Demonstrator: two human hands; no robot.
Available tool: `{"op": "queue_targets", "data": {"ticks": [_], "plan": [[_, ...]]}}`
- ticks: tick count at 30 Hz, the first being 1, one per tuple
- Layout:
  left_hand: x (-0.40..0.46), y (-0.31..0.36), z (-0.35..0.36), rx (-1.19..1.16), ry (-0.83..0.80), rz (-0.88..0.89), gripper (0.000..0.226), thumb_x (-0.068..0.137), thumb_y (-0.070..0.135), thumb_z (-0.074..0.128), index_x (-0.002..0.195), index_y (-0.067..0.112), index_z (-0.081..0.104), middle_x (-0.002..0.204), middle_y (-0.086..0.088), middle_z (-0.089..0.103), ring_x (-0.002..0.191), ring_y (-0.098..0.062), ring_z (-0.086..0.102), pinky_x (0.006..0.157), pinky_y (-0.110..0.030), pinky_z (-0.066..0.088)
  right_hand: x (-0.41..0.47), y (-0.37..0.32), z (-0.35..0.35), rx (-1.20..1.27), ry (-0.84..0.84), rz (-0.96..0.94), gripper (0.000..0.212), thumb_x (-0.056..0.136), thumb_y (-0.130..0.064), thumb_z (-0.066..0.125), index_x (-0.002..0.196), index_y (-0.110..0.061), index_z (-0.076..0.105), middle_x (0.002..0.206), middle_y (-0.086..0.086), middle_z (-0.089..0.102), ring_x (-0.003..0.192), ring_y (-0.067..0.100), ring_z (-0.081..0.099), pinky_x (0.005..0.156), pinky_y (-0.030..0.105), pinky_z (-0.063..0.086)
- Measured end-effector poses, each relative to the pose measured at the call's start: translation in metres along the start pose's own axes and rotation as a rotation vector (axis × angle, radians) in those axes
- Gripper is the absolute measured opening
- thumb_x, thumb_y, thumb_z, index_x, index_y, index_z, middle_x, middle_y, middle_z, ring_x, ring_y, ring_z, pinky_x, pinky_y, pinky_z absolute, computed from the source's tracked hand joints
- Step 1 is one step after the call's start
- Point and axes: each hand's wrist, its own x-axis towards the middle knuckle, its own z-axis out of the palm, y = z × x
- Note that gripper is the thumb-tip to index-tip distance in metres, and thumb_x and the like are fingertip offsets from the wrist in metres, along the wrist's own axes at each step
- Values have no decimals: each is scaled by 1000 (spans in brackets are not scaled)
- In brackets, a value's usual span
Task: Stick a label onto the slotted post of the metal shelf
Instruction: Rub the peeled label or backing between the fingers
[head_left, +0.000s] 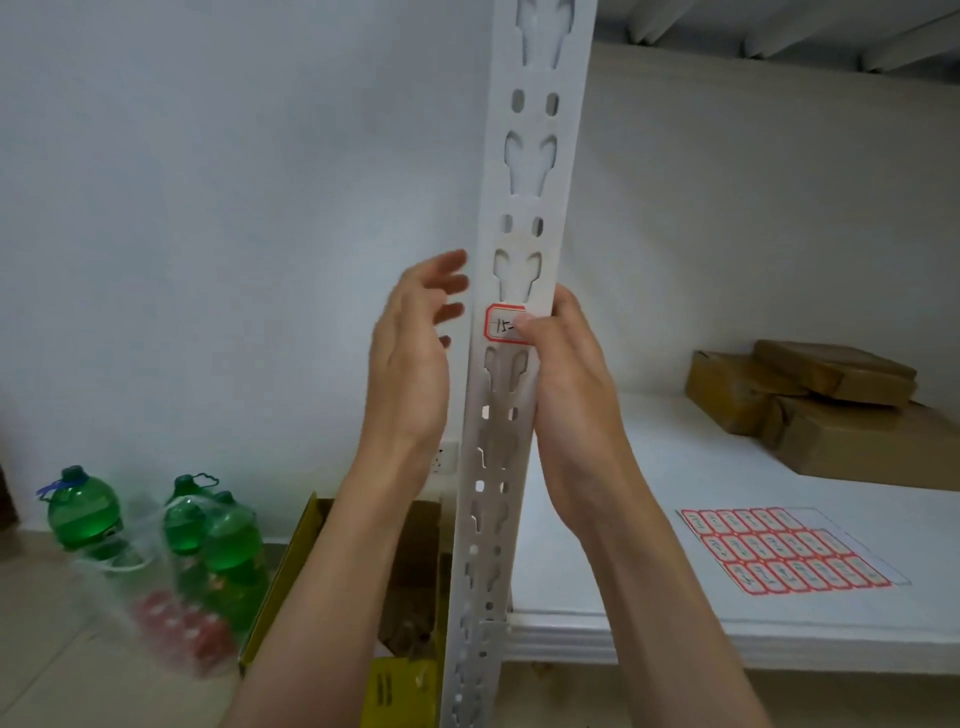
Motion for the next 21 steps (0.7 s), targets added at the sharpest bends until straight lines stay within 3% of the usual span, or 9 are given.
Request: {"op": "queue_targets", "data": {"ticks": [2, 3, 5, 8, 10, 15, 18, 21], "plan": [[0, 1, 3, -78, -126, -62, 43, 94, 38, 29, 121, 33, 62, 120, 9, 70, 108, -7, 65, 92, -31, 53, 4, 0, 3, -9, 5, -16, 21, 101, -22, 47, 115, -35, 57, 99, -22, 70, 92, -5, 66, 72, 15, 55], [-1, 2, 5, -124, -171, -87, 42, 96, 35, 29, 119, 31, 65, 115, 6, 72, 105, -10, 67, 84, -28, 54, 5, 1, 4, -23, 14, -19, 20, 99, -21, 48, 113, -34, 56, 91, -20, 69, 85, -6, 66, 66, 14, 55], [-4, 4, 8, -221, -233, -137, 43, 100, 27, 26, 106, 27, 69, 101, -1, 76, 94, -15, 70, 73, -27, 55, 7, 1, 8, -52, 50, -25, 18, 96, -19, 51, 111, -27, 54, 86, -6, 68, 79, 6, 67, 68, 29, 56], [-3, 1, 10, -319, -263, -171, 43, 96, 31, 28, 87, 25, 70, 92, -6, 74, 89, -20, 68, 77, -35, 51, 11, -1, 11, -171, 112, -77, 14, 92, -24, 54, 106, -25, 53, 79, -15, 67, 73, 5, 66, 70, 39, 59], [-1, -1, 12, -338, -271, -177, 41, 90, 35, 30, 83, 23, 68, 92, -9, 70, 90, -22, 65, 79, -40, 47, 13, -1, 12, -222, 129, -118, 14, 90, -27, 55, 104, -22, 53, 73, -22, 63, 68, 0, 63, 66, 35, 58], [-1, -8, 15, -320, -241, -207, 42, 82, 43, 33, 74, 15, 63, 84, -9, 65, 84, -18, 63, 76, -37, 47, 16, 0, 14, -246, 146, -156, 17, 88, -25, 55, 98, -12, 55, 65, -22, 58, 60, -2, 57, 55, 18, 50], [-1, -9, 15, -313, -228, -216, 47, 81, 43, 33, 81, 7, 63, 86, -12, 62, 84, -22, 60, 77, -40, 43, 16, 0, 14, -233, 144, -129, 14, 89, -25, 55, 98, -14, 53, 65, -18, 58, 63, 2, 59, 63, 30, 56], [-2, -10, 15, -307, -226, -220, 45, 84, 44, 32, 78, 13, 63, 82, -8, 65, 83, -17, 63, 73, -33, 47, 15, 1, 16, -221, 159, -134, 16, 88, -28, 55, 99, -16, 53, 67, -15, 60, 65, 2, 60, 65, 36, 58]]}}
